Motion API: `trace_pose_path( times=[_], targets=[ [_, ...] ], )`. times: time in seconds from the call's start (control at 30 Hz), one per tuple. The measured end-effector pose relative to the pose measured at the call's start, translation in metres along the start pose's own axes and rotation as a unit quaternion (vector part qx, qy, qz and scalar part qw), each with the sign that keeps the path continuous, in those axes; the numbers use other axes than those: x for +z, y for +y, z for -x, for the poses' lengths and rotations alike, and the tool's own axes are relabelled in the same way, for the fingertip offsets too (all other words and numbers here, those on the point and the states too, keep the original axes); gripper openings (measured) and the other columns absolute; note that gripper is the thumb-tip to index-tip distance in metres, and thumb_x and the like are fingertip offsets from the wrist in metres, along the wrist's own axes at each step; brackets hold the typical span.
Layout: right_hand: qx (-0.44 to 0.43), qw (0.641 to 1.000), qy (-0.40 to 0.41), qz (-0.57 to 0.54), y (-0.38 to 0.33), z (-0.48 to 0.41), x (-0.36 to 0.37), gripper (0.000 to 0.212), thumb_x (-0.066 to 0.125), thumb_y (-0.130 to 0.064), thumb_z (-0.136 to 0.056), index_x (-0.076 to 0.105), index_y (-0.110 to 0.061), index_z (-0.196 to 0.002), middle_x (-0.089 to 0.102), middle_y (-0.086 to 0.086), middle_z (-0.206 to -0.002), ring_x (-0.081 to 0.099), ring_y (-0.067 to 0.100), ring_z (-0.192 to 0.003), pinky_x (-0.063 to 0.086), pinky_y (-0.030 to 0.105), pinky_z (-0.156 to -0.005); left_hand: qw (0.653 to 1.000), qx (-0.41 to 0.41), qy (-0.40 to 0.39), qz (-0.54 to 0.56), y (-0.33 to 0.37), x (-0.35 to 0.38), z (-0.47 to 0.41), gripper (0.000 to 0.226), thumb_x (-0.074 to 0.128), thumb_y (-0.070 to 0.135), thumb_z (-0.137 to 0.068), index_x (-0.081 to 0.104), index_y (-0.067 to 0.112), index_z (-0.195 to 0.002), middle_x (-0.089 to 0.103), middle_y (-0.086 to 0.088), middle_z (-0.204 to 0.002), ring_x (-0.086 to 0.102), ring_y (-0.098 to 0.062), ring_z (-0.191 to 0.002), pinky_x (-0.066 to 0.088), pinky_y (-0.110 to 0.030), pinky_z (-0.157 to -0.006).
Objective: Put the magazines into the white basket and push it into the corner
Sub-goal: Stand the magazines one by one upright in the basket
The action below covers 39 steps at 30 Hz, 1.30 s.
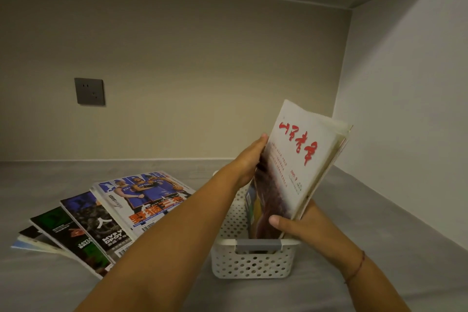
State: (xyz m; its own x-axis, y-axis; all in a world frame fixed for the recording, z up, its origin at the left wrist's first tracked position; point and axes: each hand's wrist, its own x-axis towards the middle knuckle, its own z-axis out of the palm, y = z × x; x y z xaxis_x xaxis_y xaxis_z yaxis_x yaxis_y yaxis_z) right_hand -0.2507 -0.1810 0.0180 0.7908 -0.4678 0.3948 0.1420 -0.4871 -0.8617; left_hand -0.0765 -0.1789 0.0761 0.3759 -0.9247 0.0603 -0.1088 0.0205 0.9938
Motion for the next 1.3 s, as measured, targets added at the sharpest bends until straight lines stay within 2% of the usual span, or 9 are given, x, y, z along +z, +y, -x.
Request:
trace_pose_path(
  times=[0.17,0.3,0.43,0.6,0.77,0.97,1.1,1.2,1.3],
  targets=[
    [-0.023,0.999,0.044,-0.007,-0.003,-0.003,0.005,0.067,0.075,-0.033,-0.068,0.040,-0.058,-0.120,0.056,-0.033,-0.120,0.050,-0.009,-0.113,0.048,0.011,-0.083,0.994,-0.076,-0.010,-0.072,-0.020,-0.001,0.000,0.065,0.025,0.058,-0.097,0.052,0.011,-0.133,0.055,-0.010,-0.136,0.048,-0.028,-0.128,0.035,-0.041,-0.107],
    [-0.036,0.994,0.107,0.004,0.000,-0.004,0.005,0.097,0.079,-0.047,-0.056,0.025,-0.043,-0.136,0.045,-0.021,-0.134,0.045,-0.004,-0.121,0.048,0.021,-0.091,0.995,-0.064,0.035,-0.066,-0.010,0.003,0.000,0.061,0.023,0.056,-0.098,0.053,0.011,-0.127,0.056,-0.011,-0.134,0.053,-0.027,-0.118,0.039,-0.041,-0.106],
    [-0.040,0.990,0.130,0.040,-0.002,-0.001,0.005,0.090,0.080,-0.050,-0.054,0.019,-0.065,-0.119,0.039,-0.051,-0.113,0.040,-0.023,-0.108,0.043,0.000,-0.074,0.988,0.069,0.132,-0.047,0.024,0.012,0.006,0.058,0.022,0.053,-0.099,0.035,0.021,-0.145,0.036,-0.002,-0.152,0.035,-0.023,-0.137,0.029,-0.039,-0.108],
    [-0.034,0.987,0.148,0.051,-0.007,0.002,0.017,0.082,0.076,-0.061,-0.050,0.018,-0.076,-0.107,0.040,-0.055,-0.104,0.042,-0.027,-0.101,0.043,-0.002,-0.068,0.946,0.302,0.058,-0.105,0.075,0.023,0.039,0.049,0.024,0.049,-0.100,0.045,0.030,-0.140,0.042,0.007,-0.147,0.043,0.003,-0.120,0.031,-0.015,-0.095],
    [-0.050,0.987,0.145,0.039,-0.015,0.000,0.026,0.086,0.074,-0.066,-0.049,0.017,-0.072,-0.113,0.040,-0.054,-0.107,0.043,-0.024,-0.105,0.043,-0.001,-0.072,0.907,0.372,-0.007,-0.198,0.083,0.027,0.063,0.052,0.027,0.042,-0.101,0.074,0.018,-0.101,0.064,0.006,-0.125,0.049,0.005,-0.115,0.029,-0.041,-0.112],
    [-0.033,0.984,0.172,0.043,-0.013,0.005,0.024,0.088,0.071,-0.071,-0.047,0.012,-0.077,-0.112,0.033,-0.059,-0.109,0.036,-0.031,-0.104,0.039,-0.006,-0.071,0.917,0.309,-0.084,-0.239,0.091,0.007,0.067,0.047,0.028,0.047,-0.100,0.068,0.030,-0.116,0.041,0.013,-0.149,0.016,-0.007,-0.145,0.009,-0.039,-0.116],
    [-0.037,0.981,0.182,0.052,-0.006,0.004,0.025,0.080,0.072,-0.045,-0.070,0.013,-0.069,-0.118,0.038,-0.044,-0.115,0.042,-0.023,-0.105,0.041,-0.003,-0.072,0.948,0.259,-0.029,-0.185,0.070,0.006,0.063,0.052,0.020,0.060,-0.096,0.031,0.044,-0.144,0.010,0.018,-0.159,0.004,-0.007,-0.147,0.006,-0.040,-0.115],
    [-0.049,0.978,0.198,0.050,-0.001,0.002,0.025,0.078,0.067,-0.022,-0.080,0.016,-0.069,-0.116,0.040,-0.039,-0.115,0.044,-0.017,-0.104,0.043,-0.002,-0.068,0.990,0.105,0.089,0.012,0.044,0.009,0.061,0.055,0.021,0.058,-0.097,0.033,0.033,-0.144,0.030,0.009,-0.150,0.020,-0.017,-0.143,0.018,-0.045,-0.113],
    [-0.052,0.973,0.218,0.059,0.001,0.000,0.023,0.083,0.063,-0.008,-0.080,0.021,-0.073,-0.109,0.045,-0.046,-0.105,0.043,-0.027,-0.096,0.043,-0.002,-0.064,0.987,-0.126,0.075,0.064,0.010,0.002,0.057,0.036,0.033,0.049,-0.098,0.056,0.022,-0.099,0.056,-0.002,-0.104,0.034,-0.033,-0.135,0.026,-0.054,-0.110]
  ],
)
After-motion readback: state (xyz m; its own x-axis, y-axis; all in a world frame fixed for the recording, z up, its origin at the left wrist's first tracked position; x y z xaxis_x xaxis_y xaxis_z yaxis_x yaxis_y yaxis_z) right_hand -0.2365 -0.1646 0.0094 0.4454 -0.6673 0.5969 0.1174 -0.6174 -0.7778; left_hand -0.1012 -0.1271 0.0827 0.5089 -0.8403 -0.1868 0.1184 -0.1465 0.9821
